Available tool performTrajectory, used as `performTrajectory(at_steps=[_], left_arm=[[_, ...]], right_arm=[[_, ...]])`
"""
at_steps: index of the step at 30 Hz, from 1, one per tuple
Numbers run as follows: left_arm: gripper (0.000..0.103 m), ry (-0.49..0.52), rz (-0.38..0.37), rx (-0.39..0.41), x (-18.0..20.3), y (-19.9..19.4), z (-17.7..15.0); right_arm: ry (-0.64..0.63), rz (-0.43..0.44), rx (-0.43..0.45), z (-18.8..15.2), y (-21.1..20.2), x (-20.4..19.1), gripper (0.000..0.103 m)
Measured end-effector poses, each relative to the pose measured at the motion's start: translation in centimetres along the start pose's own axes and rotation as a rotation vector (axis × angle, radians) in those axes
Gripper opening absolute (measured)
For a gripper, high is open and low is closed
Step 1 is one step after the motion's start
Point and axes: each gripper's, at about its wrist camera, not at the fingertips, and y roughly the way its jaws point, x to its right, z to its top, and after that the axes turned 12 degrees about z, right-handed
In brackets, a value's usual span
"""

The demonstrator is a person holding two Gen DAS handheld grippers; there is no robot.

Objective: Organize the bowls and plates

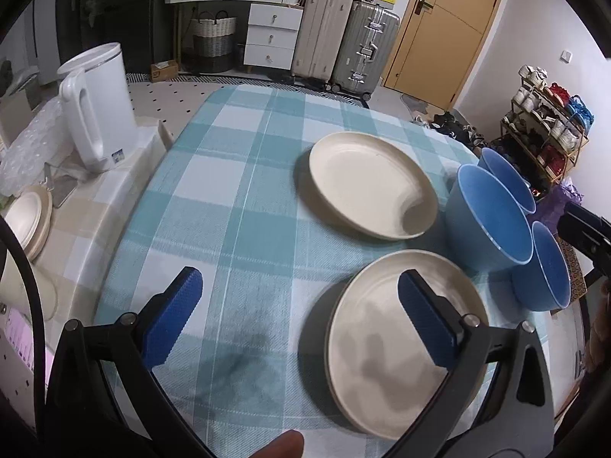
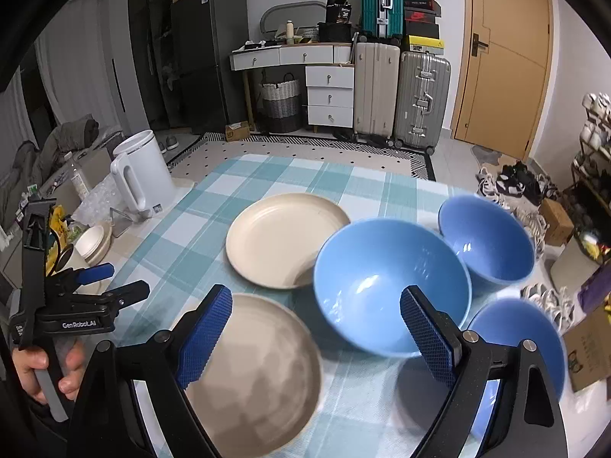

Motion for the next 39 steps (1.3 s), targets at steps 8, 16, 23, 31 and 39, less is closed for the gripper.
performTrajectory(at_steps=[8,16,23,31,39], left_arm=[[0.102,-0.002,0.018,0.003,1.2,0.6,2.5],[0.102,-0.033,0.024,-0.026,1.7,2.7,4.4],[0.102,-0.049,0.025,-0.059,2.0,5.4,5.5],[0.102,-0.059,0.023,-0.096,2.2,8.2,6.1],[0.102,-0.063,0.029,-0.126,2.5,10.7,6.6]], right_arm=[[-0.040,0.013,-0.025,3.9,0.6,1.1,0.092],[-0.068,0.037,-0.061,7.4,2.4,1.7,0.092],[-0.078,0.046,-0.114,9.4,5.6,2.7,0.092],[-0.115,0.041,-0.176,11.0,9.4,3.3,0.092],[-0.120,0.028,-0.244,12.2,13.4,4.9,0.092]])
